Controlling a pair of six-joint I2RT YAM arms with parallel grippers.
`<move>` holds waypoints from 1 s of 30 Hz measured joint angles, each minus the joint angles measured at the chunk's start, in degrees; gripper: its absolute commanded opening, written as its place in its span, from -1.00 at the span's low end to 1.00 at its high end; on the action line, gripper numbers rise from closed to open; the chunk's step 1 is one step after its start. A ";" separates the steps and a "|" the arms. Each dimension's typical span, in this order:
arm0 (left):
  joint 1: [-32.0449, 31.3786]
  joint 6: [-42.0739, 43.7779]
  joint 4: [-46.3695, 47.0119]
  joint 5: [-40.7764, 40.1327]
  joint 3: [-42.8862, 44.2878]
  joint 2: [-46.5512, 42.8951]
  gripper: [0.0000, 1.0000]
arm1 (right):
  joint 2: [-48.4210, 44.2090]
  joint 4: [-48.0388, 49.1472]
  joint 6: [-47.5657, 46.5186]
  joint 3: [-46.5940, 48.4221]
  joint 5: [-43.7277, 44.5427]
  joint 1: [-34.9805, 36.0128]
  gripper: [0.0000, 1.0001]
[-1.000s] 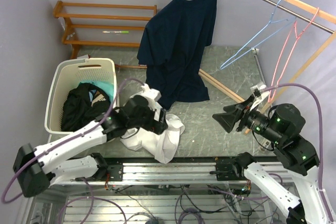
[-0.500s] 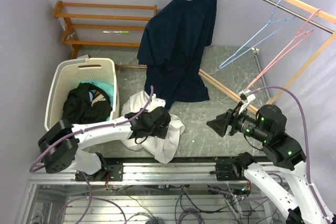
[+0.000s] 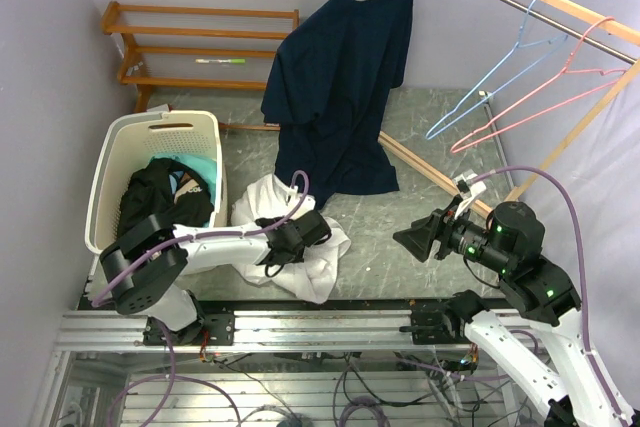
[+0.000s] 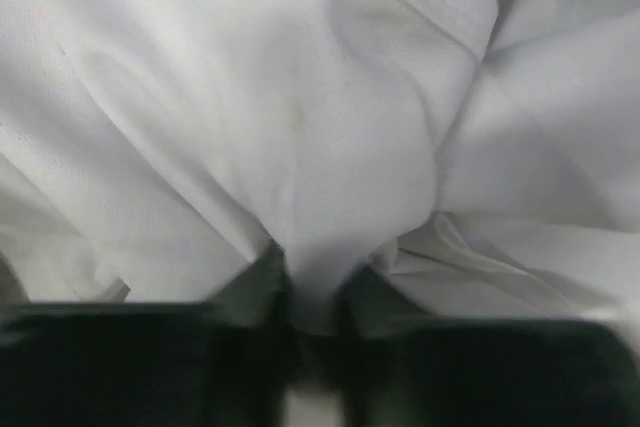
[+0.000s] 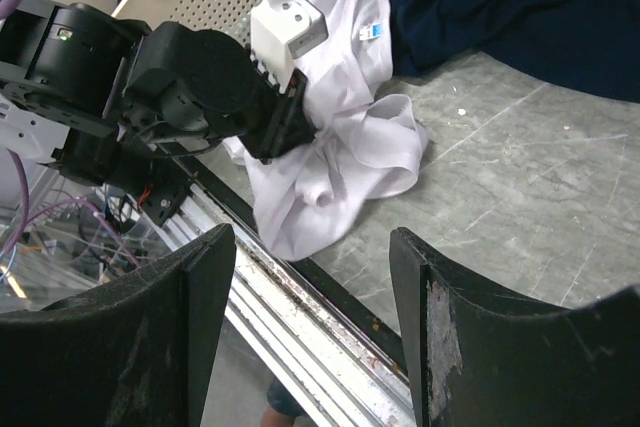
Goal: Remove the t-shirt from the hanger
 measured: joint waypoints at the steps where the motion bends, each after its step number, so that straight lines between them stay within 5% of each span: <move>1: 0.02 0.44 0.00 -0.48 0.00 -0.11 -0.86 | 0.00 -0.02 0.00 0.00 0.00 0.00 0.25; 10: 3.13 8.00 -7.50 -4.87 7.93 -11.87 -0.86 | 0.85 0.00 0.00 0.00 0.17 0.00 0.24; 18: 26.75 21.86 -9.90 -4.26 28.20 -25.51 -0.86 | 2.05 0.09 -0.02 0.00 0.15 0.00 0.24; 23: 33.35 29.73 -13.55 -10.34 39.89 -24.09 -0.86 | 3.02 0.90 -0.02 0.00 -0.02 0.00 0.24; 27: 36.37 33.46 -14.25 -18.73 39.78 -25.55 -0.84 | 3.13 1.03 -0.02 0.00 -0.04 0.00 0.24; 28: 36.89 33.97 -14.27 -20.52 38.82 -26.43 -0.80 | 3.17 1.09 -0.02 0.00 -0.07 0.00 0.24; 29: 37.44 34.12 -14.45 -21.73 37.46 -27.58 -0.34 | 3.23 1.18 -0.04 0.00 -0.09 0.00 0.24; 30: 37.90 34.16 -14.71 -22.40 36.11 -28.68 0.33 | 3.28 1.29 -0.02 0.00 -0.11 0.00 0.24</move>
